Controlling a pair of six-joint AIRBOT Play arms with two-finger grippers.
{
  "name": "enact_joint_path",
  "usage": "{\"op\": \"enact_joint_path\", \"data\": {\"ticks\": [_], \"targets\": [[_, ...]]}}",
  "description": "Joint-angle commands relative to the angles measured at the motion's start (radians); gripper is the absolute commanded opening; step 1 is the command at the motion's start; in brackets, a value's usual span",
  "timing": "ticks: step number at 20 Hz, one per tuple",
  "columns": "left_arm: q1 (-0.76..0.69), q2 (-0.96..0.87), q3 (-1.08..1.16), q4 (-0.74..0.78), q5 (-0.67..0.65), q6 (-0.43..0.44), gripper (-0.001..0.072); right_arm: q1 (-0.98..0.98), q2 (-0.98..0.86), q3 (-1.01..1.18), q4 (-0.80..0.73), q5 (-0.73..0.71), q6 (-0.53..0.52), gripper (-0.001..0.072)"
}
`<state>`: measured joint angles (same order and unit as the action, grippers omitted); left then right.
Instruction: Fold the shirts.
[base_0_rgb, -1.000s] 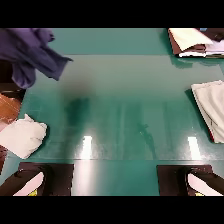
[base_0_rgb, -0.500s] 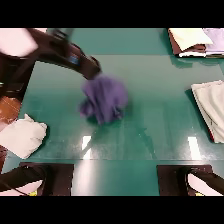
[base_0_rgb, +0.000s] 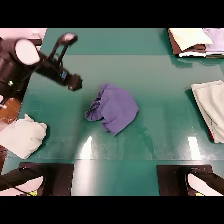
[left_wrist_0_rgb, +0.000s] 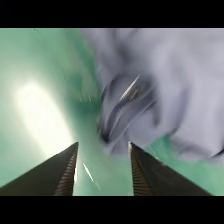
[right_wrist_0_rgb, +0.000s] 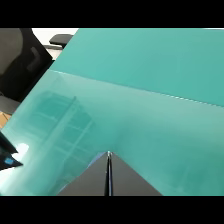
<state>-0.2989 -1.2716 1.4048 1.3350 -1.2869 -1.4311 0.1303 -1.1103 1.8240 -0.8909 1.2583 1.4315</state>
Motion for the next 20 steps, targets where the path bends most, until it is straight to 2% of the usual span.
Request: {"op": "enact_joint_path", "data": {"ticks": [1,2,3,6,12,13,14,16,17,18,20], "targets": [[0.084,0.034,-0.296,-0.135,0.106,0.003,0.0379,0.000,-0.001,0.001,0.000,0.002,0.000,0.0020],[0.082,0.034,-0.378,-0.164,0.162,0.018,0.0442,0.000,-0.001,0.001,0.000,0.002,0.000,0.0021],[0.080,0.033,-0.443,-0.214,0.218,0.028,0.0560,0.000,-0.001,0.001,0.000,0.002,0.000,0.0020],[0.080,0.032,-0.578,-0.314,0.393,0.052,0.0565,0.000,-0.001,0.001,0.001,0.002,0.000,0.0020],[0.080,-0.054,-0.594,-0.373,0.452,0.055,0.0563,0.000,-0.002,0.000,0.001,0.002,0.000,0.0020],[0.080,-0.058,-0.594,-0.406,0.461,0.081,0.0562,0.000,-0.002,0.001,0.001,0.002,0.000,0.0020],[0.080,-0.058,-0.595,-0.441,0.471,0.109,0.0501,0.000,-0.002,0.001,0.000,0.002,0.000,0.0020],[0.080,-0.058,-0.594,-0.464,0.495,0.130,0.0474,0.000,-0.002,0.000,0.000,0.004,0.000,0.0020],[0.080,-0.058,-0.594,-0.464,0.511,0.129,0.0332,0.000,-0.002,0.000,0.000,0.012,0.001,0.0020],[0.081,-0.057,-0.586,-0.455,0.513,0.131,0.0024,0.000,-0.002,0.000,-0.003,0.036,0.001,0.0020],[0.084,-0.057,-0.535,-0.425,0.505,0.130,0.0028,-0.007,0.004,-0.053,-0.003,0.085,0.031,0.0021]]}}
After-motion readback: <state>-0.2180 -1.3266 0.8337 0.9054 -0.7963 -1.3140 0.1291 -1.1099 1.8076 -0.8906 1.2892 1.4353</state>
